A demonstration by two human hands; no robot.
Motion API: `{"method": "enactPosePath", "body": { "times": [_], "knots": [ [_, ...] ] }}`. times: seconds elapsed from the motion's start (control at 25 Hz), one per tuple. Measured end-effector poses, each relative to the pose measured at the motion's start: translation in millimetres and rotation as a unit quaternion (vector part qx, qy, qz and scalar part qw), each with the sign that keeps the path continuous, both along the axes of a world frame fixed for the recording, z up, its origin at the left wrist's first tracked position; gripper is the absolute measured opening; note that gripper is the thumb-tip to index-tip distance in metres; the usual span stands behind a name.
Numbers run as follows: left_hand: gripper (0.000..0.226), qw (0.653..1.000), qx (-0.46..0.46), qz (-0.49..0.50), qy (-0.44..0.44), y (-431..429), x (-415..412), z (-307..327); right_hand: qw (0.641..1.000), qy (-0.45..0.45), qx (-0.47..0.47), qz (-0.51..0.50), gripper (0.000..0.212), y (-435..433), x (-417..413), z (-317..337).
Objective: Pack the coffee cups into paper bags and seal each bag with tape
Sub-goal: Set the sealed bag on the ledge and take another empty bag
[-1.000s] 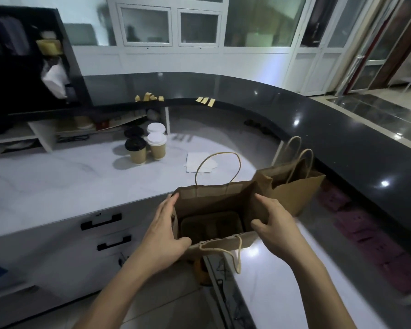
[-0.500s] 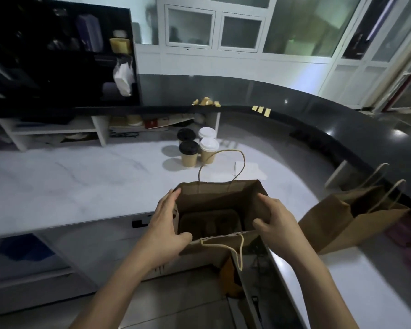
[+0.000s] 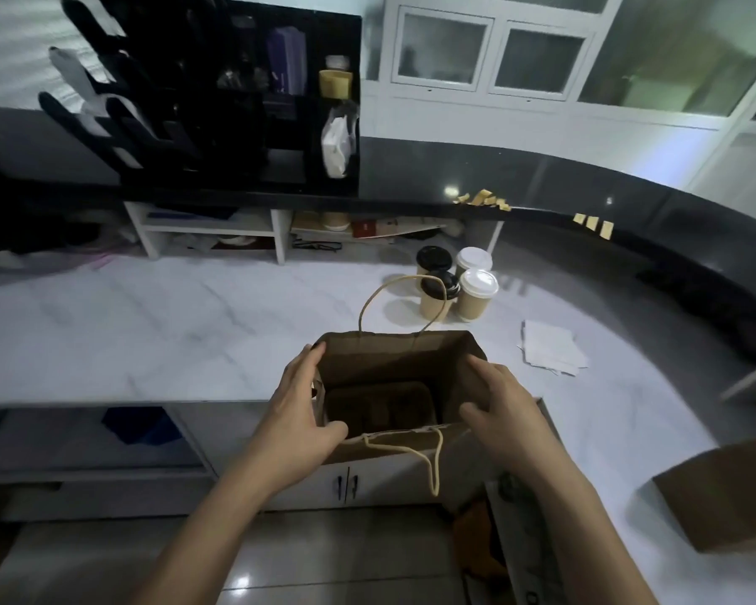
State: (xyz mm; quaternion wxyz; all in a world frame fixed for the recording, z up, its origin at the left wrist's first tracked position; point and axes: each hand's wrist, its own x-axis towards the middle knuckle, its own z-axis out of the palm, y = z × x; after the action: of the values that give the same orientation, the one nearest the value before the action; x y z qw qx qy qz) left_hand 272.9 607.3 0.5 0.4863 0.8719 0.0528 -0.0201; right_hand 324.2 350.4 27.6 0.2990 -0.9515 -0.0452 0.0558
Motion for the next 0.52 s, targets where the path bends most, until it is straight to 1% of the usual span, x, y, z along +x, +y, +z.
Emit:
{"method": "enactPosePath", "body": {
  "times": [0.24,0.52],
  "knots": [
    [0.1,0.999,0.003,0.043,0.009,29,9,2,0.998,0.007,0.025,0.054,0.069,38,42,1],
    [0.096,0.995,0.025,0.097,0.012,51,54,4,0.994,0.012,0.053,0.093,0.069,70,109,-8]
  ]
}}
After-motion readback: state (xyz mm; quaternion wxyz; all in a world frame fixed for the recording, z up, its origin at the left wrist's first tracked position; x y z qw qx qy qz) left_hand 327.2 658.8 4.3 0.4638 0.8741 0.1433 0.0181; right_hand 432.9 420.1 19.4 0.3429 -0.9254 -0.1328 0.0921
